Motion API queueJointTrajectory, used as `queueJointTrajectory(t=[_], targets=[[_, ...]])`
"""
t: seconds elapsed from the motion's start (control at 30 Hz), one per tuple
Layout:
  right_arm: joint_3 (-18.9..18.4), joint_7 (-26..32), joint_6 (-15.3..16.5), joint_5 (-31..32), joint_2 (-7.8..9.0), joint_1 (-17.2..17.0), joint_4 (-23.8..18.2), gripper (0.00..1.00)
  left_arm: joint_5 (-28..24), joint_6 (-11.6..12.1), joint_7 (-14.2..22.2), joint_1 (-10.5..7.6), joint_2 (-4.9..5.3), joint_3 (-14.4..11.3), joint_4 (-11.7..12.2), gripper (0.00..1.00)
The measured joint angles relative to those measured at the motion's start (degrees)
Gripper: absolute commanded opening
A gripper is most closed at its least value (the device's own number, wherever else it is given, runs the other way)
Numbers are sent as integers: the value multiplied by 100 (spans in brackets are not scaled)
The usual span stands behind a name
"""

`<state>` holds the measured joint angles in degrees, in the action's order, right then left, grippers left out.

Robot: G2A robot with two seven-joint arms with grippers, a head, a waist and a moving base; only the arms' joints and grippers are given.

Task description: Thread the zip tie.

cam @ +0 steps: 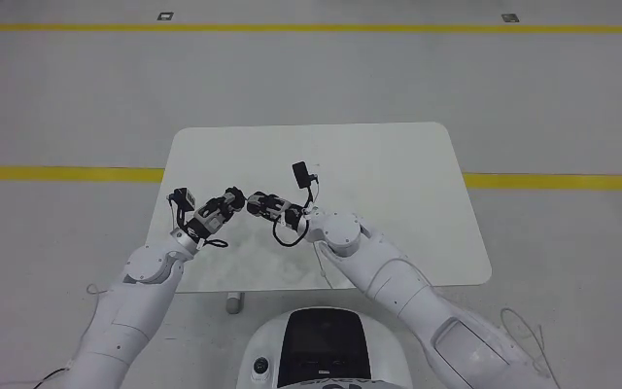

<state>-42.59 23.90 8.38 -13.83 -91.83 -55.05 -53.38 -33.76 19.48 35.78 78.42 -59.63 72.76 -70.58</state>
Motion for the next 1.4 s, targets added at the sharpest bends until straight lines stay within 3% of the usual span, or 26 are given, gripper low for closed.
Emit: queueJointTrajectory(t=[0.4, 0.43, 0.5, 0.6, 1.03, 1.23, 1.3, 1.4], targets=[[-83, 32, -7, 93, -35, -39, 21, 0, 8, 0, -1, 5, -20, 21, 19, 0], [-89, 35, -4, 99, -38, -41, 23, 6, 8, 0, 0, 3, -22, 21, 22, 0], [-104, 48, 9, 107, -44, -46, 27, 34, 7, 0, 4, -1, -25, 20, 31, 0], [-125, 70, 27, 117, -52, -55, 34, 40, 14, -2, 8, -8, -30, 19, 42, 0], [-176, 152, 5, 244, -78, -104, -31, 24, 36, -21, 4, -25, -47, 19, 71, 0], [-187, 174, -10, 301, -92, -125, -58, 12, 38, -4, -2, -13, -53, 29, 73, 0], [-193, 178, -22, 319, -97, -130, -61, 1, 38, 0, -3, -5, -55, 35, 69, 0], [-208, 174, -43, 334, -103, -140, -65, 0, 39, 0, -7, 4, -57, 40, 59, 0]])
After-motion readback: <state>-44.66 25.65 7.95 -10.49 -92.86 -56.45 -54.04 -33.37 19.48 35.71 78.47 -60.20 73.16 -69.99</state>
